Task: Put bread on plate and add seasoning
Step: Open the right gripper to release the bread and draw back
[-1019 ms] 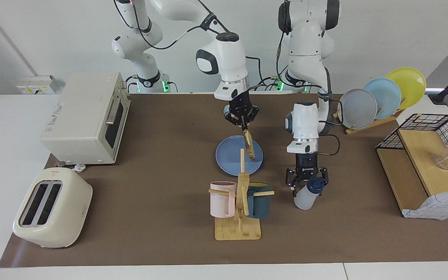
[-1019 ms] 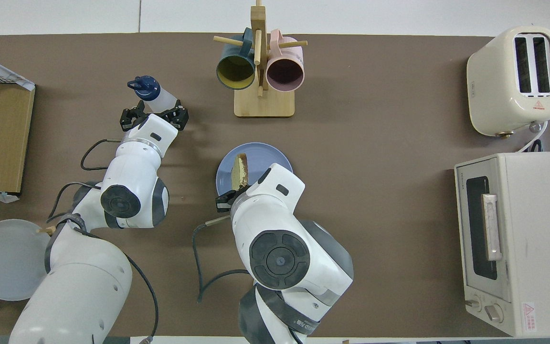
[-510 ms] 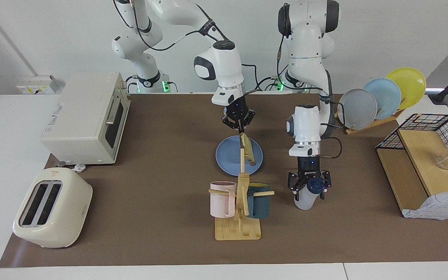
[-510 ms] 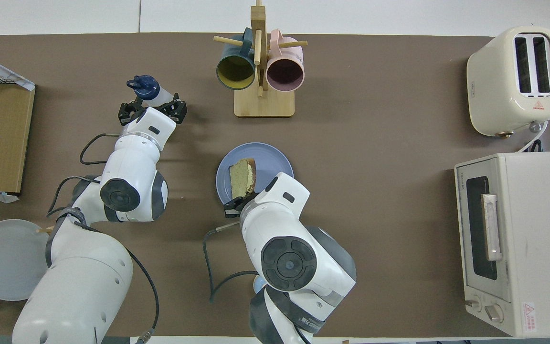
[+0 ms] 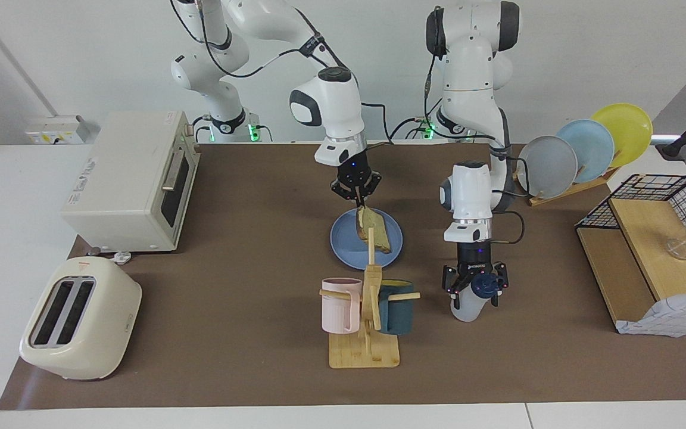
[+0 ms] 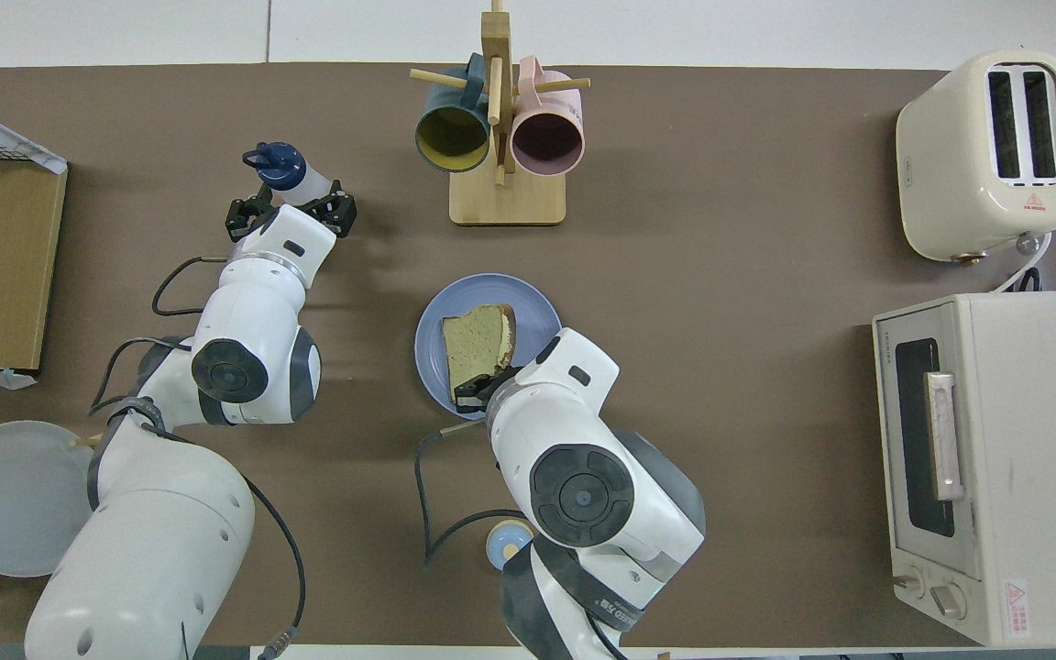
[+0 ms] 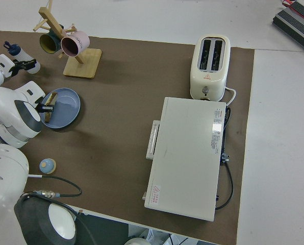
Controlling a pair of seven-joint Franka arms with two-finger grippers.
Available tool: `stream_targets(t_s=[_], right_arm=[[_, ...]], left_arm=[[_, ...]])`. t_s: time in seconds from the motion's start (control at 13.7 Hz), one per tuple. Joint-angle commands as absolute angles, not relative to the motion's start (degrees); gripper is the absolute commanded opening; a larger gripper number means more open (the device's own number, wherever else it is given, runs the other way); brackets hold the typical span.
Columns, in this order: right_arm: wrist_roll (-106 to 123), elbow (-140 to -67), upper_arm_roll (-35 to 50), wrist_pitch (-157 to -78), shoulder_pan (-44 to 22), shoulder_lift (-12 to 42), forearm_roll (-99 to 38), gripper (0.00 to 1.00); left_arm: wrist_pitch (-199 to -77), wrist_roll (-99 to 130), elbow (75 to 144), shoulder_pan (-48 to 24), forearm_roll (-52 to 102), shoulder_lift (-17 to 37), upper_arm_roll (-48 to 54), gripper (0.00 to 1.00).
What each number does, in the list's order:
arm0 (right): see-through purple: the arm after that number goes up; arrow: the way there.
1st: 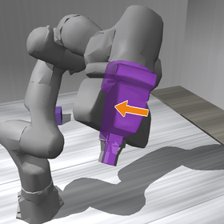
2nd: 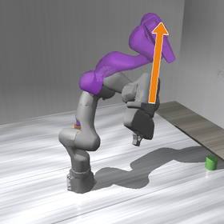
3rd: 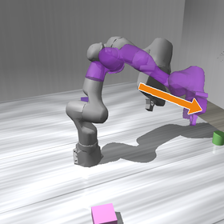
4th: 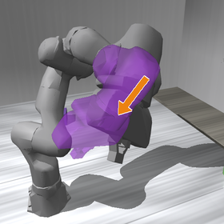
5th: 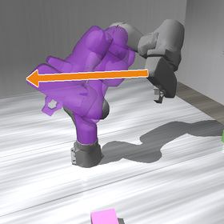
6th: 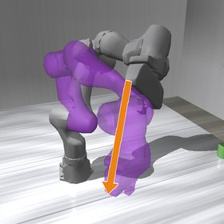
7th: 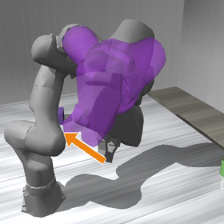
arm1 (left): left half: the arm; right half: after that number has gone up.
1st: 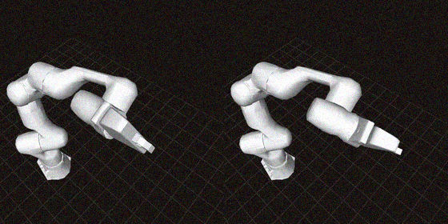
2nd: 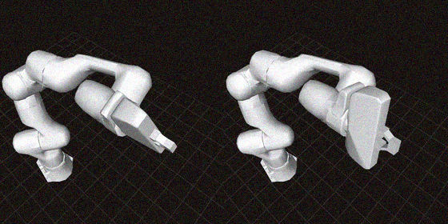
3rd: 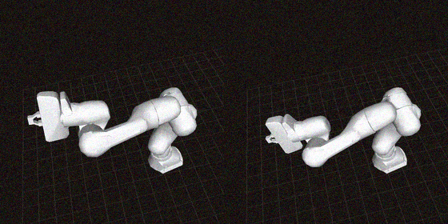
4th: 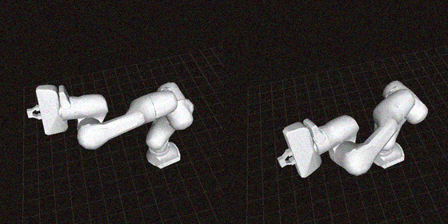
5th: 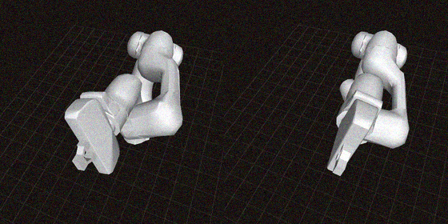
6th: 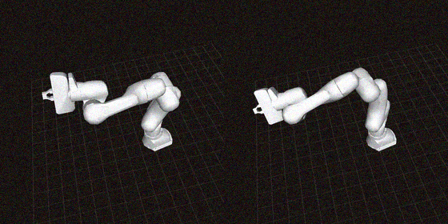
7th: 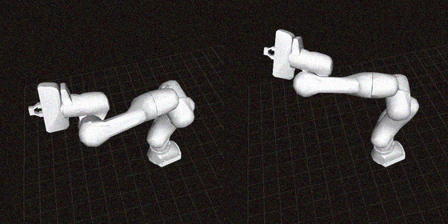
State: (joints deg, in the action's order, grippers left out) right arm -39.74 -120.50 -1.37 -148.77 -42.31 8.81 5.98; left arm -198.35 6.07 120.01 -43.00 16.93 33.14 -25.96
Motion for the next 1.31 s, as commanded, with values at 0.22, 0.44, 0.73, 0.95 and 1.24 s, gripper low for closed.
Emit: stream_targets(t_s=[0.22,0.44,0.73,0.95,1.24], right_arm=[[-42.2,-124.1,-1.1,-149.5,-40.6,6.6,5.6,0.0],[-46.2,-125.1,-1.1,-149.6,-40.5,6.2,6.1,0.0],[-52.2,-126.8,-1.1,-149.2,-39.5,5.5,6.2,0.0],[-52.7,-128.7,-1.1,-149.5,-39.3,4.9,6.2,0.0],[-56.5,-128.8,-1.1,-149.7,-38.4,4.8,6.2,0.0]], left_arm=[[-197.6,6.7,118.5,-42.7,17.5,34.0,-25.7,1.0],[-197.6,7.0,118.5,-42.7,17.5,34.0,-25.6,1.0],[-197.4,6.9,118.7,-42.8,17.5,34.0,-25.3,0.73],[-196.9,6.8,118.8,-42.8,17.5,34.0,-25.3,0.21],[-195.8,6.1,118.5,-42.6,17.3,33.9,-25.4,0.0]])
